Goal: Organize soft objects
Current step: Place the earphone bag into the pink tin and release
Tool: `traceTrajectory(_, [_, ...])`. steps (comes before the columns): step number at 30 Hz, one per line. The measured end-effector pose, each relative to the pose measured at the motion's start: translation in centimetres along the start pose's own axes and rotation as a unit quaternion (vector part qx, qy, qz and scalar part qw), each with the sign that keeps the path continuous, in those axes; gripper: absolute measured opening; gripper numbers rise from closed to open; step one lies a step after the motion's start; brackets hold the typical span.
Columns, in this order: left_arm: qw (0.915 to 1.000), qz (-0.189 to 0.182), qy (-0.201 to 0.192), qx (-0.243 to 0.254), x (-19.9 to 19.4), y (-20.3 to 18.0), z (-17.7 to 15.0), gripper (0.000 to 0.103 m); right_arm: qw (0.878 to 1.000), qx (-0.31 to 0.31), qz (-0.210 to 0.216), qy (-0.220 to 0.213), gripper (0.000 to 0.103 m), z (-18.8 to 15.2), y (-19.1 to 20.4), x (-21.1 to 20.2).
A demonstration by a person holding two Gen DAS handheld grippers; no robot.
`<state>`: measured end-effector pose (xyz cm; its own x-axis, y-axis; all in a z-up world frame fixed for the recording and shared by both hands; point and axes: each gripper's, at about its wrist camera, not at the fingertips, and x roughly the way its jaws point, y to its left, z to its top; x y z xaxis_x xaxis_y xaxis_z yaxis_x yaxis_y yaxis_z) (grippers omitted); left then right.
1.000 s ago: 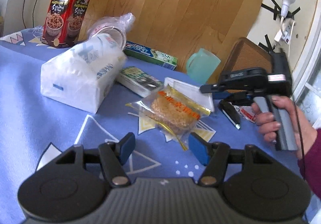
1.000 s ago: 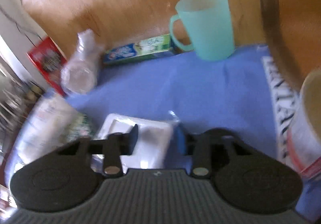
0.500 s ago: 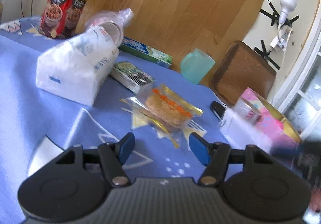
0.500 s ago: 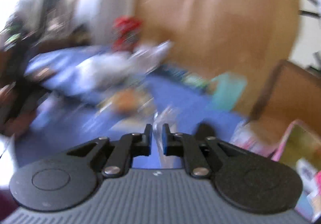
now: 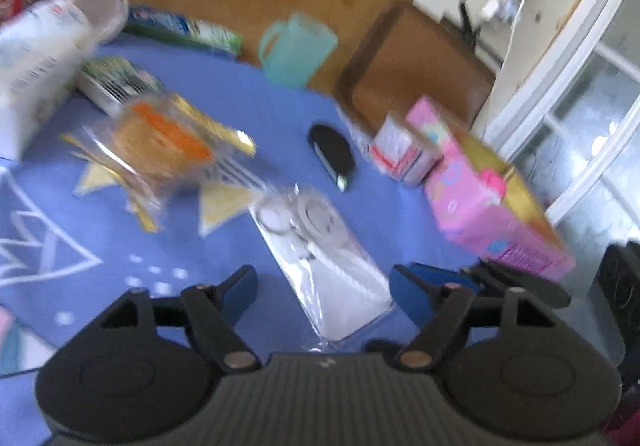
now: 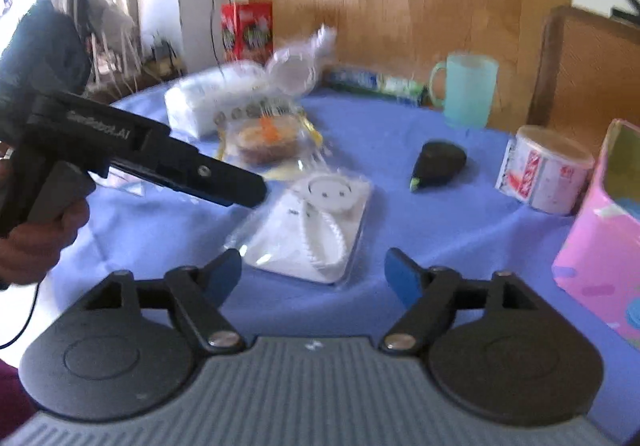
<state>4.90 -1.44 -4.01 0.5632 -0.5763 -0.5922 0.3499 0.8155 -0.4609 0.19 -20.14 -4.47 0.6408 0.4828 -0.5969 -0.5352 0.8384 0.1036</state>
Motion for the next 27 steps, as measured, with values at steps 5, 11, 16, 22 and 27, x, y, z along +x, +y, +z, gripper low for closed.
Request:
traceTrajectory(5, [0.9979,0.044,-0.004,0.047,1.0,-2.7,-0.5,0.072,0.999,-0.036,-0.008,0.005,0.062,0.1,2.0,1.4])
traceTrajectory(11, [0.9977,0.026,-0.023,0.059,-0.6,-4.2,-0.2,0.065,0.997,-0.02,-0.046,-0.062,0.06,-1.5,2.5,-1.1])
traceTrajectory(16, [0.9917,-0.001,-0.057,0.115,-0.9,-8.5,2.5,0.065,0.985,-0.017,-0.103,-0.134,0.06,-0.8,1.8,-4.3])
traceTrajectory(22, [0.9778,-0.059,-0.065,0.191,2.1,-15.7,5.6,0.065,0.959,0.0,-0.2,-0.199,0.06,-0.8,-1.6,-9.1])
traceTrajectory(27, [0.9663,-0.093,-0.057,0.233,7.8,-21.3,6.1,0.07,0.937,0.039,-0.278,-0.207,0.06,-1.8,-6.4,-11.1])
